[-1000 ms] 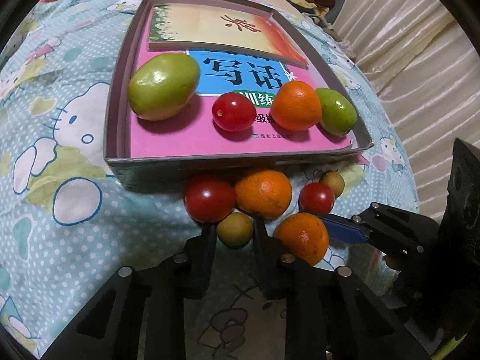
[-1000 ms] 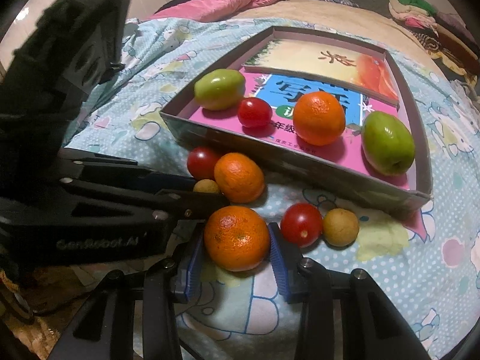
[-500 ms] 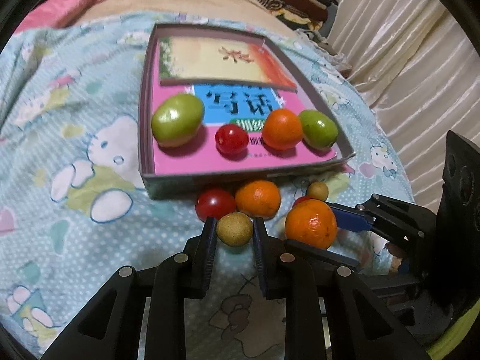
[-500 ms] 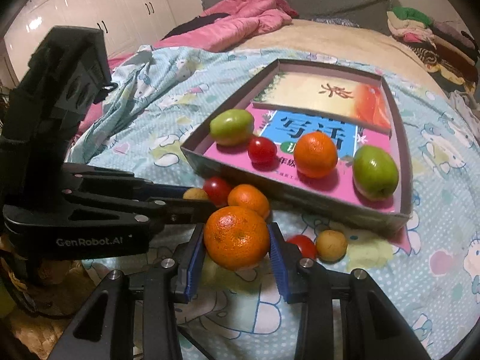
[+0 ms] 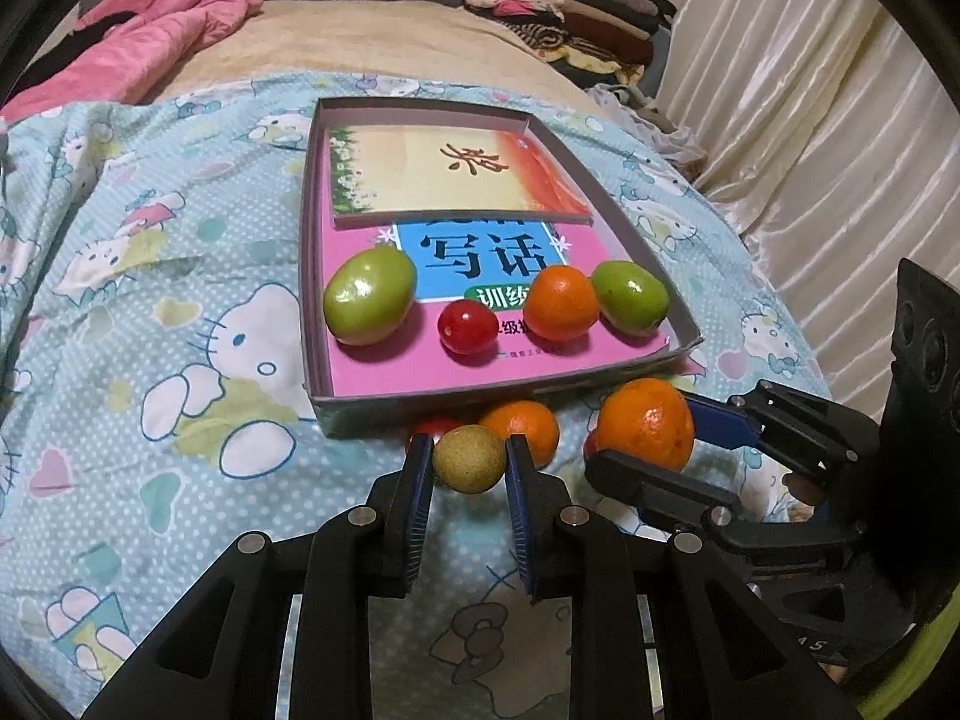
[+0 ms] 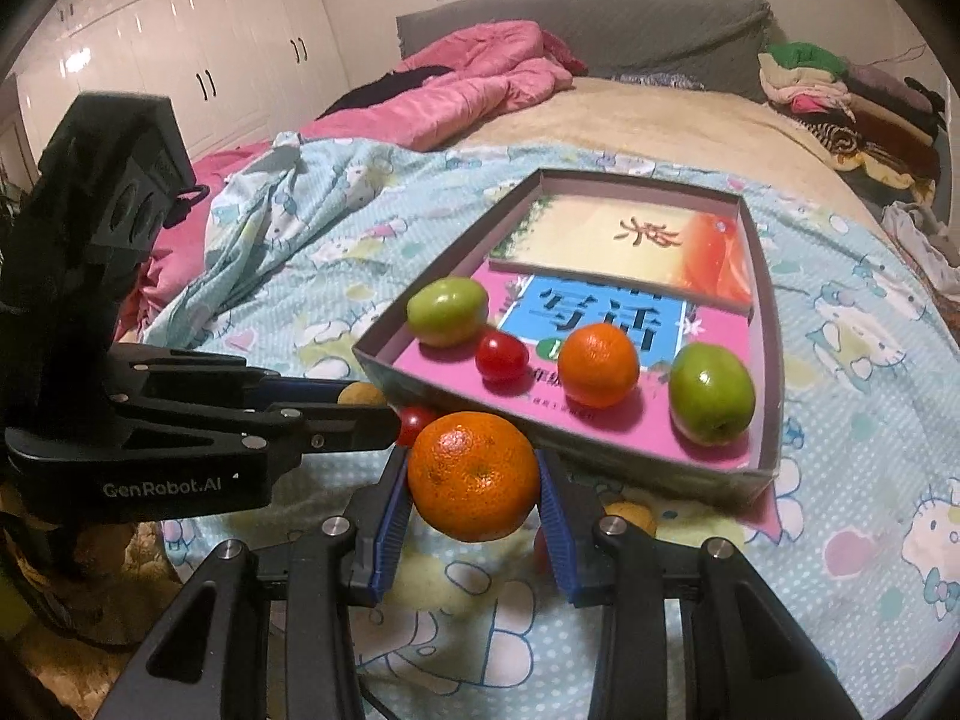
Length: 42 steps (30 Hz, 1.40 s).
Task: Organize fruits
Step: 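Lift the small fruit and orange with both tools and carry them over the workbook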
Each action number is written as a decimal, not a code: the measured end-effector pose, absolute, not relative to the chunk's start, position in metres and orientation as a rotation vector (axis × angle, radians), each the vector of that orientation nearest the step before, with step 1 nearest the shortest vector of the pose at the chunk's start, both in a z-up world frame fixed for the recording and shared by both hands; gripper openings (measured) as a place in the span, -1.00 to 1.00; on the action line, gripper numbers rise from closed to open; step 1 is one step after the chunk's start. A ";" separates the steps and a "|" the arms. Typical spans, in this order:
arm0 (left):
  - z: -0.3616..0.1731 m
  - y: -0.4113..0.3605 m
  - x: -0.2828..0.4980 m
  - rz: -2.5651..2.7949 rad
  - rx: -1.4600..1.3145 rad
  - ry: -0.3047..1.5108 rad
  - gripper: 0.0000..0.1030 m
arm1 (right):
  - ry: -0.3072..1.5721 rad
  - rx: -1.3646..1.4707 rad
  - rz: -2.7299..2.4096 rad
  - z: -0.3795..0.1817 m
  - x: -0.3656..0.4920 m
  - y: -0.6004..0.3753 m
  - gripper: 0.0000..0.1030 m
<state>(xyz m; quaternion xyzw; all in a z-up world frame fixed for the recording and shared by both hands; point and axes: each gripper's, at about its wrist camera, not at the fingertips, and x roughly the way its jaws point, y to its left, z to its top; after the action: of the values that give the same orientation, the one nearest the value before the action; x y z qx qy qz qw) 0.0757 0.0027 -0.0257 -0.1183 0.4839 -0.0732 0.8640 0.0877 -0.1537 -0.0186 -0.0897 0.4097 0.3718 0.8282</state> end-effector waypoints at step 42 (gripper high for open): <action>0.001 0.000 0.093 -0.100 -0.212 0.883 -0.53 | 0.740 -0.048 0.620 0.006 0.119 -0.196 -0.21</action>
<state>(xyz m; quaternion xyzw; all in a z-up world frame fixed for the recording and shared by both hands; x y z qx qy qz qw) 0.0927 -0.0005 0.0014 -0.1023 0.4265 -0.0483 0.8974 0.1185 -0.1961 0.0059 -0.0233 0.3559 0.2981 0.8854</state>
